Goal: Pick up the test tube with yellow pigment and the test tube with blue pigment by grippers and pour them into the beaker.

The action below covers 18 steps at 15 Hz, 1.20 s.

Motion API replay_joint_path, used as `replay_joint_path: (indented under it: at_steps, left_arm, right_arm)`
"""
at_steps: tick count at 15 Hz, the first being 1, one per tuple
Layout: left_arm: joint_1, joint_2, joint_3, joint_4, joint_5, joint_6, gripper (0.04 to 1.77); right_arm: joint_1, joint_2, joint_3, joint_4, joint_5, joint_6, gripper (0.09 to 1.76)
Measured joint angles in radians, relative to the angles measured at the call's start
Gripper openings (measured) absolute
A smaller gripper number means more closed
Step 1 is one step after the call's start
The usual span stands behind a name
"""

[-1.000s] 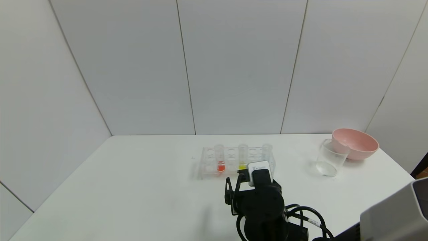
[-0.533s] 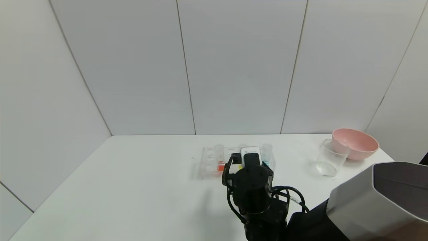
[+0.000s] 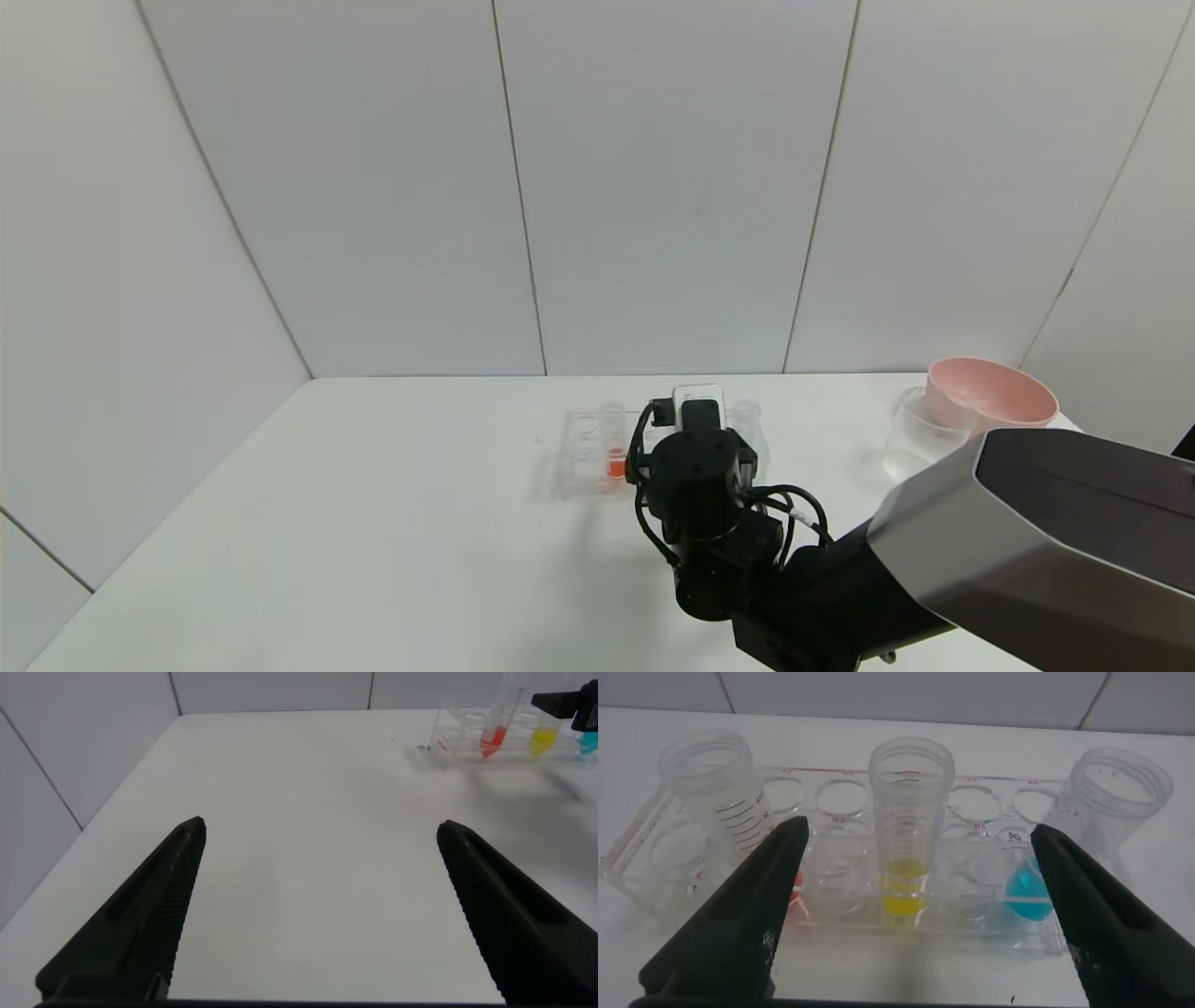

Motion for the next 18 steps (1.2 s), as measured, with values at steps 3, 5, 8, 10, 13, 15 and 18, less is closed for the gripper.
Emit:
replay_joint_path:
  at_steps: [3,5,8,10,13,15,18]
  left_arm:
    - [0.0,0.0,0.0,0.0,0.0,0.0,1.76]
    - [0.0,0.0,0.0,0.0,0.0,0.0,1.76]
    - [0.0,0.0,0.0,0.0,0.0,0.0,1.76]
    - [0.0,0.0,0.0,0.0,0.0,0.0,1.76]
    - [0.0,0.0,0.0,0.0,0.0,0.0,1.76]
    - [0.0,0.0,0.0,0.0,0.0,0.0,1.76]
    - [0.0,0.0,0.0,0.0,0.0,0.0,1.76]
  right_arm:
    - [-0.01,0.008,-0.011,0.001,0.003,0.0,1.71]
    - [-0.012,0.01,-0.013,0.001,0.003,-0.002,1.49]
    - [-0.011,0.014,-0.013,0.0,0.004,-0.002,1.04]
    - [-0.012,0.014,-0.013,-0.002,0.004,-0.003,0.84]
    - [-0.012,0.014,-0.012,-0.003,0.004,-0.001,0.47]
    - [-0.012,0.011,-0.007,-0.008,0.004,-0.001,0.47]
    - [-0.012,-0.004,0.0,-0.007,0.004,-0.002,0.47]
